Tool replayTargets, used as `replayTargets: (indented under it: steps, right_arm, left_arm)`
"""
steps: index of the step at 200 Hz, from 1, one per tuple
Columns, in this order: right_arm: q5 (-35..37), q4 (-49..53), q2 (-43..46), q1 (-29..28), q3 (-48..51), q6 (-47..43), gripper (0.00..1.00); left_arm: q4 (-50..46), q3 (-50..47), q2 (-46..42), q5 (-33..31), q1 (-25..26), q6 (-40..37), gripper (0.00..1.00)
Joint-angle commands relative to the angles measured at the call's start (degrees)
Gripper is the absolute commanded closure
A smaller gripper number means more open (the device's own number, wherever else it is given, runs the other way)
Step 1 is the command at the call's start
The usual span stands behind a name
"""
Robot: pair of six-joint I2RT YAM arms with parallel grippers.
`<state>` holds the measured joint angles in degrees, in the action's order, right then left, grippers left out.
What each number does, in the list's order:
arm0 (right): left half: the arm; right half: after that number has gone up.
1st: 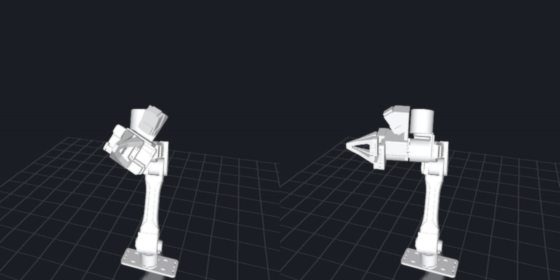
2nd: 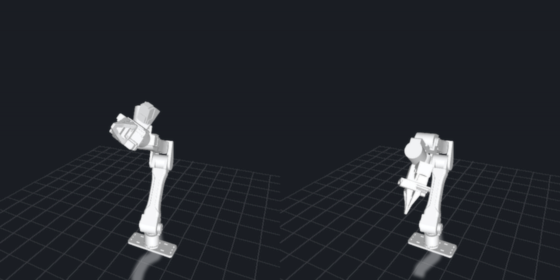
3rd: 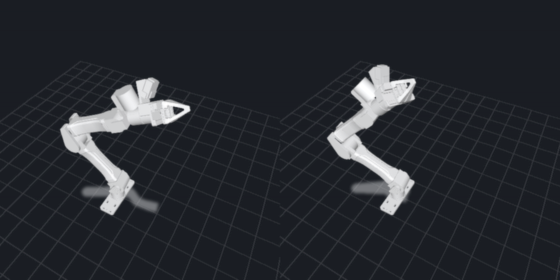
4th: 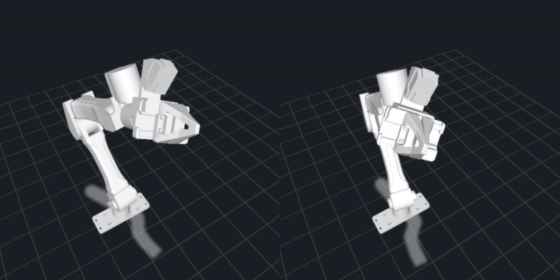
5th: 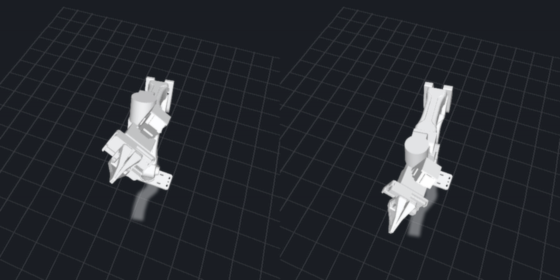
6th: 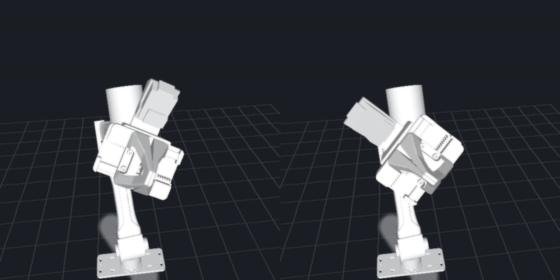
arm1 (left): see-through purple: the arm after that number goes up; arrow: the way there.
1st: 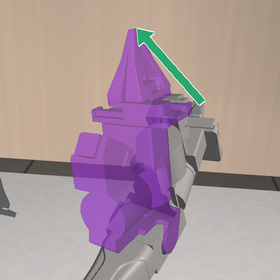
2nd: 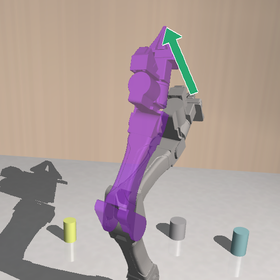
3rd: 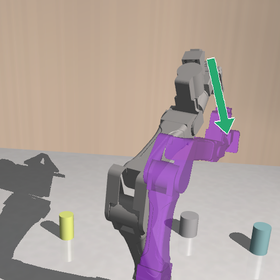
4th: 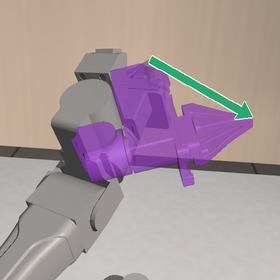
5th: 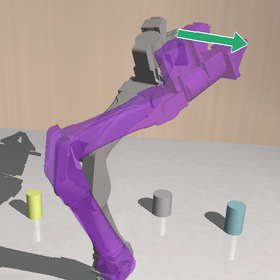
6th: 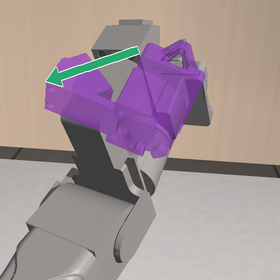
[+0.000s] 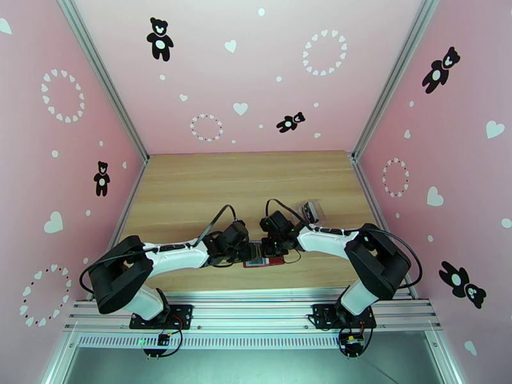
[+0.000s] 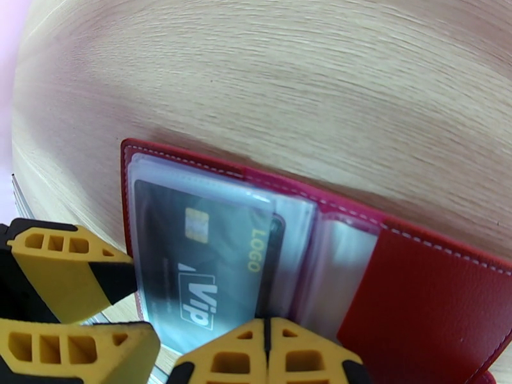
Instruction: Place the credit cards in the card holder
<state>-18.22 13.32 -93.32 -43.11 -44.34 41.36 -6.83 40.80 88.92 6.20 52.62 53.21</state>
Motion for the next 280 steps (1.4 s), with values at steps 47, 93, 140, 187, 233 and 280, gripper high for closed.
replayTargets:
  steps: [47, 93, 140, 187, 233, 280]
  right_arm:
    - [1.9, 2.5, -2.3, -0.2, 2.6, -0.5, 1.00]
    - [2.0, 2.5, -2.2, -0.3, 2.6, -0.5, 1.00]
    - [2.0, 2.6, -2.1, -0.2, 2.6, -0.5, 1.00]
    - [1.9, 2.8, -1.4, -0.3, 2.3, -0.5, 1.00]
    - [1.8, 3.1, 1.2, -0.2, 2.4, -0.1, 0.98]
    - [2.3, 4.7, 5.5, 0.1, 2.2, 0.1, 0.85]
  left_arm:
    - [1.5, 1.1, 0.7, 1.5, 0.3, 0.2, 0.62]
    - [1.3, 1.4, 0.3, 1.6, 0.4, 0.1, 0.62]
    - [0.8, 1.7, -0.6, 1.7, 0.3, -0.2, 0.61]
    - [1.1, 2.2, -1.1, 2.4, 0.4, -0.5, 0.62]
    - [2.8, 2.1, -1.7, 3.5, 0.4, -0.3, 0.61]
    - [3.9, 2.4, -2.3, 4.3, 0.4, -0.3, 0.61]
